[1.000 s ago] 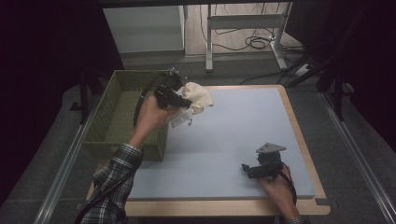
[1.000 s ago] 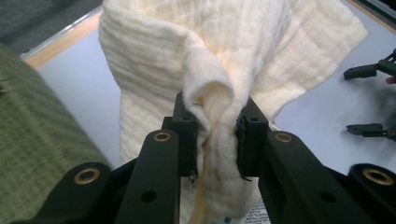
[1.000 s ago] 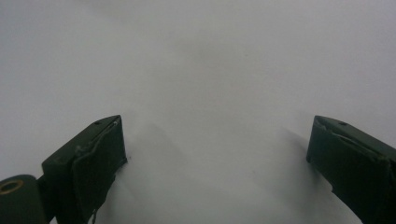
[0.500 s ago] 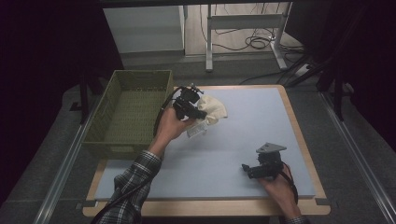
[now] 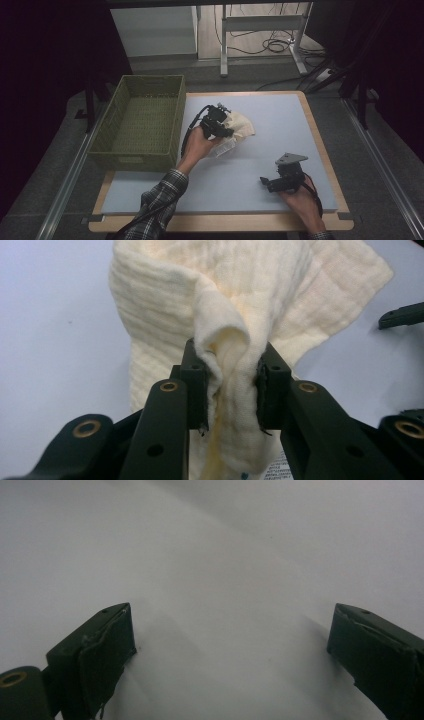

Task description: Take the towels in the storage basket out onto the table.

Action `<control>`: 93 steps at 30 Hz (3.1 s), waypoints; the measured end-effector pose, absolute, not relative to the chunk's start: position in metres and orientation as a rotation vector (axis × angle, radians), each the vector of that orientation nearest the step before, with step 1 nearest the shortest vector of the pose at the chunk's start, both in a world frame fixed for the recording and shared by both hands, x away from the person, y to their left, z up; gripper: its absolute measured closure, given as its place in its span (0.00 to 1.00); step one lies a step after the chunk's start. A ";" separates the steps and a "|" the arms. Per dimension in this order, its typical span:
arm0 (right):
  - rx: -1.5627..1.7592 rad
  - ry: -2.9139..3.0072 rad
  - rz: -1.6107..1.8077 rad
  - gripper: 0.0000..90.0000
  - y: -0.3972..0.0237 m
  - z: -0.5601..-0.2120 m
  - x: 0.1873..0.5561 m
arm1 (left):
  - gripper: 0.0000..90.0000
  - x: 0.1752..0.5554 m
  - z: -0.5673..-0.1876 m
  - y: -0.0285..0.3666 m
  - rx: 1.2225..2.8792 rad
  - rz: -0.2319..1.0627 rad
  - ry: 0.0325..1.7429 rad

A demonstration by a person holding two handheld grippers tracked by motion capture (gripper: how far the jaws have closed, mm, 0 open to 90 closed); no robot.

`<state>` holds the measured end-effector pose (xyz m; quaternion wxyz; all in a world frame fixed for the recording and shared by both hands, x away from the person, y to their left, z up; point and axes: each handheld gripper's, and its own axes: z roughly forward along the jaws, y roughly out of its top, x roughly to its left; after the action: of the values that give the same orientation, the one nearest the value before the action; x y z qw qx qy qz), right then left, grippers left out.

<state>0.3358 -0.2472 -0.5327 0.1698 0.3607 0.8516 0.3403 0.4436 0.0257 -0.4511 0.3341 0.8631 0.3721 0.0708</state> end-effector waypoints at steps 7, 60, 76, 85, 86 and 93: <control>1.025 2.420 0.966 0.06 -0.247 -0.533 0.336 | 0.73 0.445 -0.480 0.008 2.274 0.147 0.946; 0.730 2.546 0.937 0.98 -0.191 -0.509 0.391 | 0.90 0.439 -0.510 0.058 2.191 0.221 0.980; 0.885 2.403 1.019 0.99 -0.256 -0.455 0.400 | 0.92 0.440 -0.481 0.075 2.109 0.285 0.996; 1.050 2.357 1.047 0.99 -0.282 -0.446 0.439 | 0.89 0.457 -0.487 0.076 2.127 0.269 1.038; 1.062 2.350 1.047 0.99 -0.283 -0.445 0.443 | 0.89 0.461 -0.488 0.075 2.130 0.279 1.052; 1.195 2.347 0.924 0.89 -0.286 -0.464 0.478 | 0.65 0.479 -0.495 0.069 2.152 0.344 1.146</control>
<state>0.4777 -0.2856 -0.4635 0.1745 0.4215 0.8281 0.3259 0.4794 0.0686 -0.4955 0.3331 0.8241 0.4389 0.1316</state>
